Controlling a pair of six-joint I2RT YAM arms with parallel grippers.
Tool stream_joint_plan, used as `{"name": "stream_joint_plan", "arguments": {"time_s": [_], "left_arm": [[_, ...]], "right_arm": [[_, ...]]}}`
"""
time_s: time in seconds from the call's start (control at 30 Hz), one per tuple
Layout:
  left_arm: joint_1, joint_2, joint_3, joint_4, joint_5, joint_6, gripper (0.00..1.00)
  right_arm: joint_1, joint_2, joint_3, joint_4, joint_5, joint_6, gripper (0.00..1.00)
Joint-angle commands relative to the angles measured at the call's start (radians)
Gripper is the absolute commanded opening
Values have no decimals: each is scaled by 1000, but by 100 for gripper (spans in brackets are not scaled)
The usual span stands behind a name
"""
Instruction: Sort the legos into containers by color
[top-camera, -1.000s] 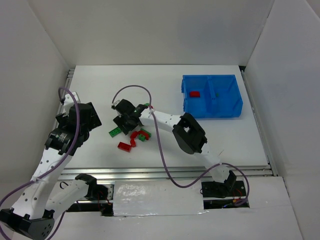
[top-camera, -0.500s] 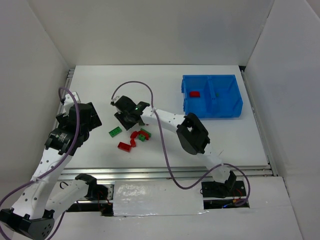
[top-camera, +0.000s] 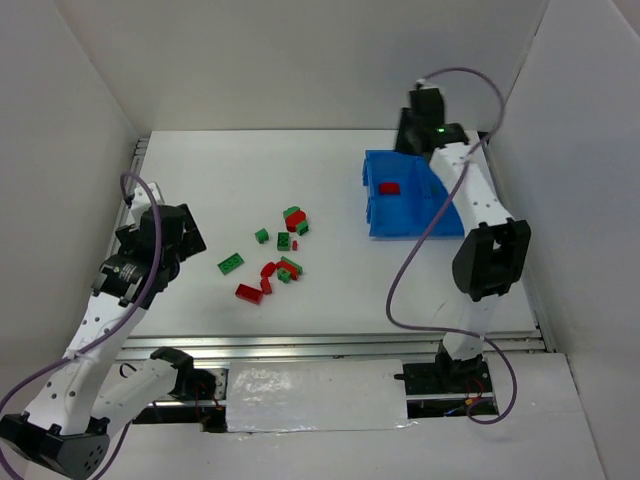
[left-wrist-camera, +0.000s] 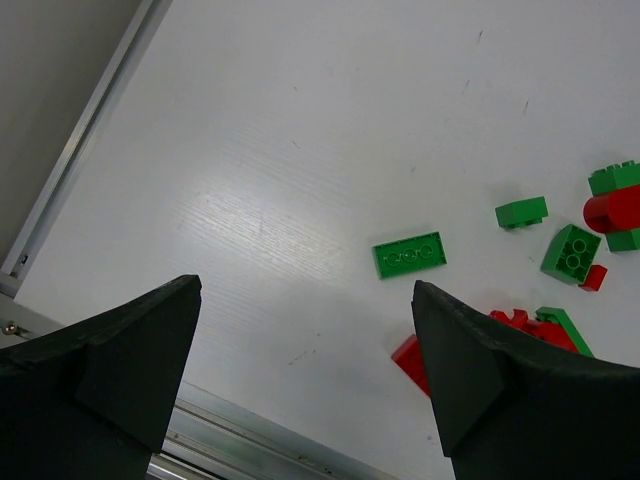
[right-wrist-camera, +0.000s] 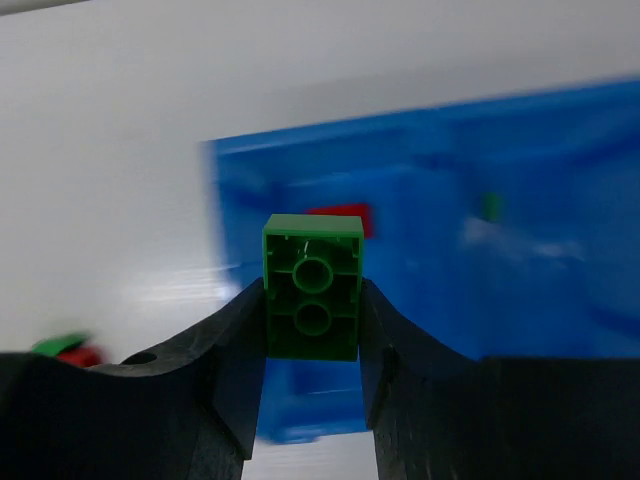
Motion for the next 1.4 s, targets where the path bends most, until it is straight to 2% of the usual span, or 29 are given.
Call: {"name": "stream_joint_plan", "arguments": {"time_s": [0.0,0.1,0.27,0.33,0.37,0.4,0.5,0.6,0.77,0.93,1.03,1.17,1.37], "left_arm": [[4,0,22,25,5,19,100],[4,0,19,33,15,25,100],[4,17,21,36,35,31,99],[4,23,18,39,35,33,100],[4,27,16,42,35,36,100],[4,33,14,48,37,34,99],[4,101,39,35,61,27,100],[5,179,85,25,119,13,99],[9,314,129,-13,210,-157,100],[54,526,116,7,253,-369,100],[82,627,80,109,348,-350,96],[116,753,56,185,388,-319,97],[116,759,-21,208,391,-339,99]], "right_arm": [[-189,-17,-57,-120,-6,121,26],[-324,-13,-81,-89,-98,165,27],[-350,75,-28,-117,-100,164,30],[-352,95,-26,-112,-81,178,48],[-352,101,-26,-112,-58,182,77],[-355,106,-25,-117,-46,187,84],[-357,116,-9,-131,-12,193,98],[-360,97,-8,-134,-1,198,100],[-335,-1,-96,-131,-47,225,99],[-145,-215,-283,-65,-38,211,100],[-53,-331,-366,-33,-43,214,99],[-14,-491,-540,35,-121,227,100],[2,-560,-656,108,-201,207,99]]}}
